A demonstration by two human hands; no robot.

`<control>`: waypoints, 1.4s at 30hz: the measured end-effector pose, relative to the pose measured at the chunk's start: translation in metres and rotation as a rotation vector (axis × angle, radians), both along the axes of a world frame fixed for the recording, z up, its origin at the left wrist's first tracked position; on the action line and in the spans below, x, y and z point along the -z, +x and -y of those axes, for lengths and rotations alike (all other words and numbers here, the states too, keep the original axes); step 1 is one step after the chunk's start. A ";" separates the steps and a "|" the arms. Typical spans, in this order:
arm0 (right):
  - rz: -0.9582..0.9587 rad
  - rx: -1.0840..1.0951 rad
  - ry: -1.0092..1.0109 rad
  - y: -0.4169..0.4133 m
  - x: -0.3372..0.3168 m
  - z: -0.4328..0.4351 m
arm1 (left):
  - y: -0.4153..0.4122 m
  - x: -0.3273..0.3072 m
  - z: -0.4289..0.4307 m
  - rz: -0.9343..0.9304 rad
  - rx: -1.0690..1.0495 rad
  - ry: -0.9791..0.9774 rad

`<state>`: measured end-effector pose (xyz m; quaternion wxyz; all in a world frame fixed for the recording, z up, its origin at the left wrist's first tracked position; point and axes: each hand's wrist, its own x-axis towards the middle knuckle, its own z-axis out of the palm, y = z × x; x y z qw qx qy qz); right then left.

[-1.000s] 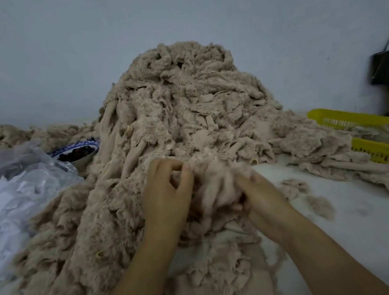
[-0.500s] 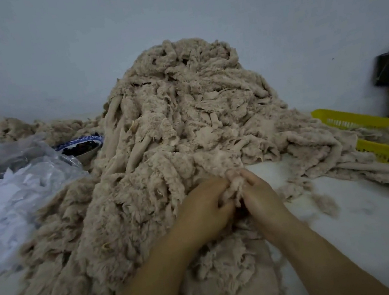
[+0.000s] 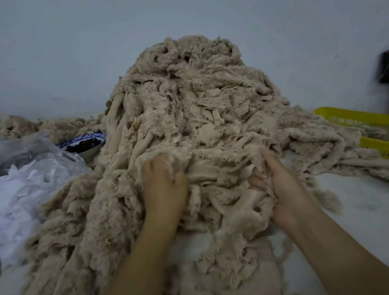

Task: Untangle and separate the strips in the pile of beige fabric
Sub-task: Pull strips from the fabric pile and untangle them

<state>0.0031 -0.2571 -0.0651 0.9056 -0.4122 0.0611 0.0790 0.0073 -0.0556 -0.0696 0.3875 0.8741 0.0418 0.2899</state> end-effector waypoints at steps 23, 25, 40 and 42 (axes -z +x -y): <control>-0.002 -0.178 0.281 -0.014 -0.010 0.001 | -0.006 -0.001 0.004 -0.010 0.194 -0.429; 0.008 -0.229 0.380 -0.015 -0.009 0.005 | -0.008 -0.001 0.007 -0.017 0.235 -0.344; 0.477 0.071 -0.902 -0.018 0.011 -0.033 | -0.010 -0.001 0.018 -0.130 0.530 -0.811; 0.477 0.027 -0.964 -0.018 0.015 -0.038 | -0.013 0.003 0.024 -0.150 0.584 -0.615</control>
